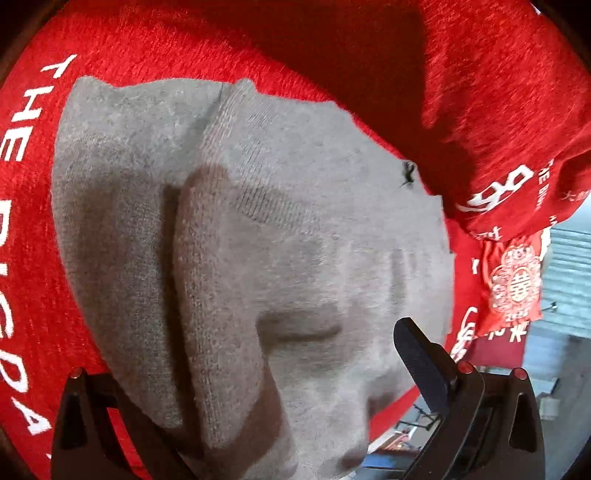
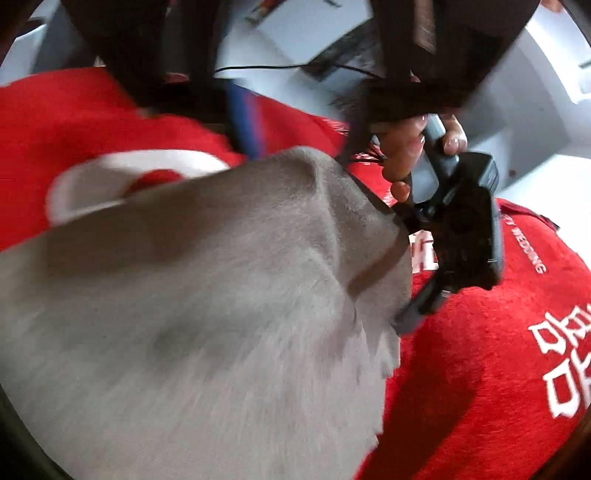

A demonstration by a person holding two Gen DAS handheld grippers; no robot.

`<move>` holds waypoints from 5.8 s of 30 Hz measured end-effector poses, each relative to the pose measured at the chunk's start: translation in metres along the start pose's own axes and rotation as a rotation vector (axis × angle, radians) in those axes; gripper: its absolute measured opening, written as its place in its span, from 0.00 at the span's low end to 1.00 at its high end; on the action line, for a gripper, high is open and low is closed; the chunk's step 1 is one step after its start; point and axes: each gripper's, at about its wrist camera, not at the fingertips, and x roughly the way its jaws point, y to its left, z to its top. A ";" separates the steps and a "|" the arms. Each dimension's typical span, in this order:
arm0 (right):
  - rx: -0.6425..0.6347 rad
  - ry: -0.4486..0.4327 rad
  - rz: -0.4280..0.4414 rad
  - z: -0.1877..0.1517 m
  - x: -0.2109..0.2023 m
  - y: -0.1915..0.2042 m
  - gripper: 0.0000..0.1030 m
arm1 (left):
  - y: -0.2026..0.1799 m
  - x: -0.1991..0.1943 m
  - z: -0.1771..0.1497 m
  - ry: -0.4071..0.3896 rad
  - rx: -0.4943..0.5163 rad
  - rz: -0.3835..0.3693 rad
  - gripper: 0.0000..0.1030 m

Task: Fold small clothes

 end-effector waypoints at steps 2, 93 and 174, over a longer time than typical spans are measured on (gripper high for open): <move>-0.039 -0.043 -0.005 0.006 -0.024 0.005 0.73 | 0.001 0.000 0.000 -0.007 -0.006 0.007 1.00; -0.238 -0.303 -0.303 0.121 -0.247 -0.127 0.14 | -0.170 0.026 -0.037 -0.125 0.361 0.481 1.00; -0.047 -0.372 -0.389 0.064 -0.331 -0.205 0.48 | -0.144 0.044 -0.073 0.024 0.417 0.574 1.00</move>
